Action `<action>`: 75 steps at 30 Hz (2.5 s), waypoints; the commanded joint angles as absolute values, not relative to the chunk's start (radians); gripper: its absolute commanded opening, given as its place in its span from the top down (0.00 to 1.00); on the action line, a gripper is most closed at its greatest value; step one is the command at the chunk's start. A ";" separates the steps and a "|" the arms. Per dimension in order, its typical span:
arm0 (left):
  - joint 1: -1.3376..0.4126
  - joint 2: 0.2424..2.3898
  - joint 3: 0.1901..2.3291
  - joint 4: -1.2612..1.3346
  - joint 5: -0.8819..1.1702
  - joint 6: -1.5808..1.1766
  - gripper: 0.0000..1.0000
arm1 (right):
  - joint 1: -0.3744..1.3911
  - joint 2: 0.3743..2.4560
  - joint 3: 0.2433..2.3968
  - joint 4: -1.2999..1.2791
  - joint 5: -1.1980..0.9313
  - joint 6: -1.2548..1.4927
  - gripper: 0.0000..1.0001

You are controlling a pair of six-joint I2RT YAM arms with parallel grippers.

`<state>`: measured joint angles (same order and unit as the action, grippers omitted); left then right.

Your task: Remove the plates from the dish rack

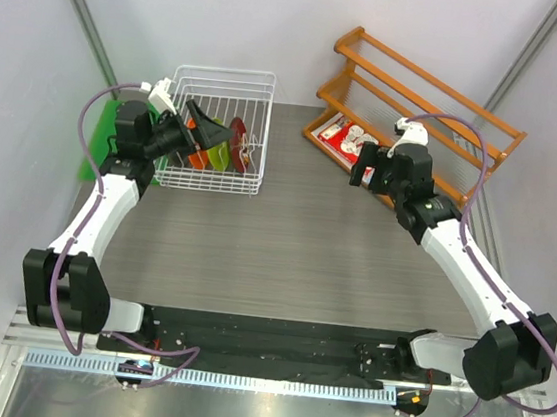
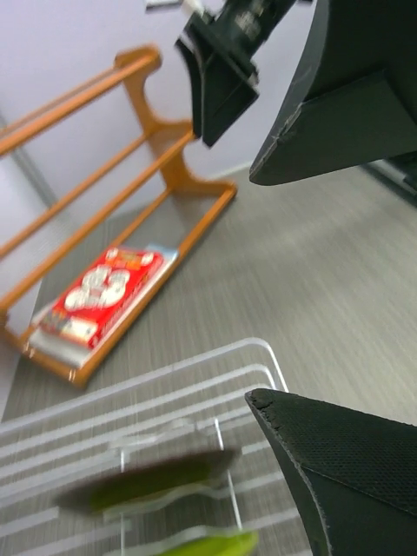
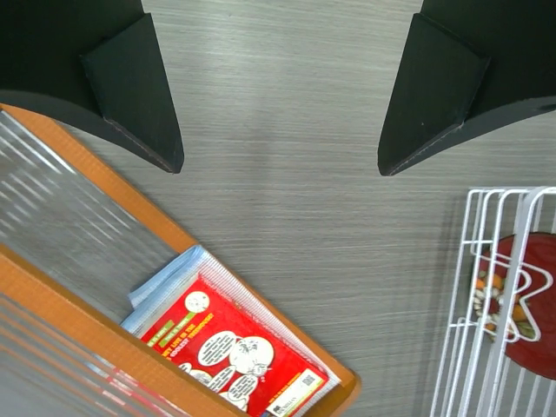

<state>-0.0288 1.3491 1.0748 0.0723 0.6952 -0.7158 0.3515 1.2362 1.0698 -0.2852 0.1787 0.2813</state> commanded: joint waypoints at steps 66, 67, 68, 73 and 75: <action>-0.397 1.983 1.575 -0.140 -0.543 -0.221 1.00 | 0.339 1.542 1.233 -0.230 0.403 0.143 0.00; -0.405 1.977 1.577 -0.140 -0.572 -0.206 1.00 | 0.339 1.540 1.232 -0.232 0.408 0.143 0.00; -0.411 1.965 1.586 -0.140 -0.589 -0.195 1.00 | 0.339 1.537 1.235 -0.233 0.410 0.141 0.00; -0.451 1.931 1.618 -0.169 -0.655 -0.152 1.00 | 0.339 1.517 1.230 -0.242 0.416 0.143 0.00; -0.463 1.904 1.626 -0.179 -0.681 -0.134 1.00 | 0.339 1.506 1.232 -0.247 0.417 0.143 0.00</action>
<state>-0.4370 1.9804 1.5646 -0.1638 -0.5755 -0.1905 0.3431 1.5391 1.2015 -0.2600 0.3950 0.1379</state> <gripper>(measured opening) 0.064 0.996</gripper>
